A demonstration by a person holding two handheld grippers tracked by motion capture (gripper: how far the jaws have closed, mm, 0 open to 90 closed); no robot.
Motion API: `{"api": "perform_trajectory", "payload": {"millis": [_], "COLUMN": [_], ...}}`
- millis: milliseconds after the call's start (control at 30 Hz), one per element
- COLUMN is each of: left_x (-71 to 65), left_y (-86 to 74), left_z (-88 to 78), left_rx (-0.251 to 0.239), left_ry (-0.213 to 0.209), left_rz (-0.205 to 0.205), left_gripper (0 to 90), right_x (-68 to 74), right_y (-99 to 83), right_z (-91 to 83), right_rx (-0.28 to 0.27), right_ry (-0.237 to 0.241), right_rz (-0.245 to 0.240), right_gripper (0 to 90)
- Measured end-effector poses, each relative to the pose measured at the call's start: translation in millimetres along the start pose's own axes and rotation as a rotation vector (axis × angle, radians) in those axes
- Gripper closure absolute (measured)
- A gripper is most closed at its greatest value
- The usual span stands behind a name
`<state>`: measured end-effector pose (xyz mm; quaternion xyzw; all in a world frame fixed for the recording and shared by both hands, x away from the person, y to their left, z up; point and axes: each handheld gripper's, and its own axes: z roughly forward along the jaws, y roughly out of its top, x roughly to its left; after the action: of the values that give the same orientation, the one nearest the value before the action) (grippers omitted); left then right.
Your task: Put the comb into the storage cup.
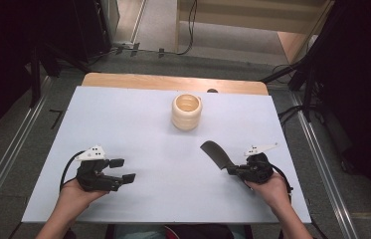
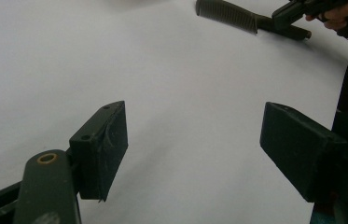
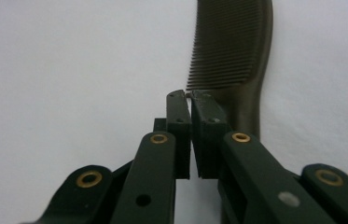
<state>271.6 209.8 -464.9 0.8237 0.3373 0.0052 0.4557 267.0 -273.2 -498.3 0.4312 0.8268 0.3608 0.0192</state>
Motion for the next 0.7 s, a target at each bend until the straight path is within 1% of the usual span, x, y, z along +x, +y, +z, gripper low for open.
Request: {"api": "perform_trajectory", "payload": {"millis": [33, 67, 133, 200, 233, 267, 300, 333, 367, 433, 467, 533, 633, 700], "left_x": [0.1, 0.1, 0.0, -0.1, 0.0, 0.3, 0.5, 0.5, 0.5, 0.5, 0.5, 0.6, 0.5, 0.3], "left_y": [0.1, 0.1, 0.1, 0.0, 0.0, -0.1, 0.0, -0.1, -0.2, -0.3, -0.3, -0.4, -0.5, -0.6], "left_z": [-0.1, -0.2, -0.3, -0.5, -0.6, -0.7, -0.8, -0.9, -0.9, -1.0, -1.0, -1.1, -1.2, -1.3], "left_rx": [0.000, -0.001, -0.002, -0.003, -0.003, -0.002, -0.002, -0.002, -0.004, -0.004, -0.004, -0.007, -0.008, -0.009], "left_ry": [0.000, 0.000, 0.001, 0.001, 0.001, 0.000, -0.001, -0.001, 0.000, 0.000, 0.000, -0.001, 0.001, -0.001], "left_rz": [0.000, -0.001, -0.001, -0.001, -0.001, 0.000, -0.001, -0.002, -0.001, -0.002, -0.002, -0.004, -0.007, -0.006], "left_gripper": [24.3, 24.3, 24.3, 24.2, 24.3, 24.3, 24.3, 24.3, 24.3, 24.2, 24.2, 24.2, 24.2, 24.2], "right_x": [3.2, 3.2, 7.7, 10.7, 13.4, 13.4, 13.8, 15.6, 15.6, 17.8, 19.3, 21.5, 24.6, 26.4], "right_y": [0.0, 0.0, -0.1, 0.0, -0.1, -0.1, -0.4, -1.2, -1.2, -2.3, -3.4, -5.0, -8.5, -10.7], "right_z": [-4.0, -4.0, -10.3, -14.5, -18.9, -18.9, -19.9, -22.9, -22.9, -24.6, -25.7, -27.4, -30.4, -32.6], "right_rx": [-0.026, -0.026, -0.076, -0.115, -0.157, -0.157, -0.175, -0.219, -0.219, -0.251, -0.278, -0.307, -0.353, -0.361], "right_ry": [0.010, 0.010, 0.027, 0.038, 0.053, 0.053, 0.063, 0.078, 0.078, 0.083, 0.074, 0.070, 0.059, 0.059], "right_rz": [0.004, 0.004, 0.015, 0.013, 0.019, 0.019, 0.017, 0.021, 0.021, 0.020, 0.013, 0.008, -0.002, 0.014], "right_gripper": [80.6, 80.6, 76.3, 71.3, 64.0, 64.0, 62.0, 52.8, 52.8, 46.5, 41.5, 37.2, 33.3, 31.8]}}
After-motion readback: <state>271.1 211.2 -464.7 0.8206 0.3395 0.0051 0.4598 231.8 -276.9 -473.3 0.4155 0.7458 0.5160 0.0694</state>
